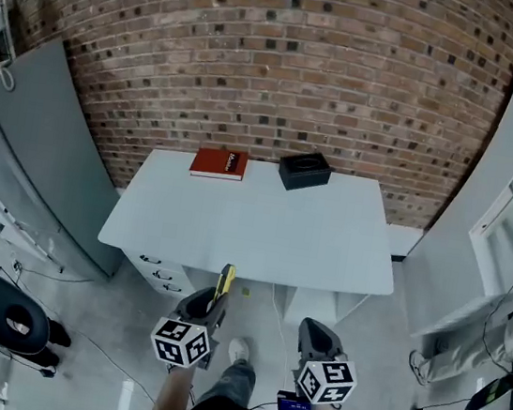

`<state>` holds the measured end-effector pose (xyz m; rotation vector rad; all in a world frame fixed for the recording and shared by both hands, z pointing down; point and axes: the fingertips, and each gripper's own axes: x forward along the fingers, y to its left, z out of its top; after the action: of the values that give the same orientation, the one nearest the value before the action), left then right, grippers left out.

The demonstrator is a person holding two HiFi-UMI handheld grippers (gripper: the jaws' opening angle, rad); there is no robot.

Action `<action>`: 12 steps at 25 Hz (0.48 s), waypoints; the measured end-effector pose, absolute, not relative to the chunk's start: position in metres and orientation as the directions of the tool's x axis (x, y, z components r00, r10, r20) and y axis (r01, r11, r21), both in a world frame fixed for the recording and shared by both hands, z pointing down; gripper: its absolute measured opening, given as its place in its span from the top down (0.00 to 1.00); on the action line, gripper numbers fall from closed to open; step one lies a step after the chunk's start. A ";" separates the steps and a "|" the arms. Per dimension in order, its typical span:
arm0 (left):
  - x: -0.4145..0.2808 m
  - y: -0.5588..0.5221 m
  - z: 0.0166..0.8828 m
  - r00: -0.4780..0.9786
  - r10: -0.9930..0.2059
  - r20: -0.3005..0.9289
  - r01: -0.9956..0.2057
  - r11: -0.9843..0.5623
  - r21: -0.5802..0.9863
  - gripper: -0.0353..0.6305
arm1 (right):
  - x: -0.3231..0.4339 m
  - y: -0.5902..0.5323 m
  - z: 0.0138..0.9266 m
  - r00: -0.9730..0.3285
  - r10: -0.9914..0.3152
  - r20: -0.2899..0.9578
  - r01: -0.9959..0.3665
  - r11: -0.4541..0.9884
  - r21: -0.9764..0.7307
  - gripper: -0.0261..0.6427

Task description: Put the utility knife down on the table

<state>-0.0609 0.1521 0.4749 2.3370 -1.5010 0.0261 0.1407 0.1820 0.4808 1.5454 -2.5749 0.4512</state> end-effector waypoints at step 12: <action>-0.090 -0.045 0.499 0.480 -0.839 0.256 -0.860 -0.393 0.325 0.76 | 0.096 -0.007 0.501 -0.452 -0.831 0.324 -0.892 0.417 -0.174 0.96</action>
<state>-0.0902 -0.0451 0.4995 2.3197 -1.4163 0.0696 0.0963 -0.0075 0.5011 1.5279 -2.4814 0.4798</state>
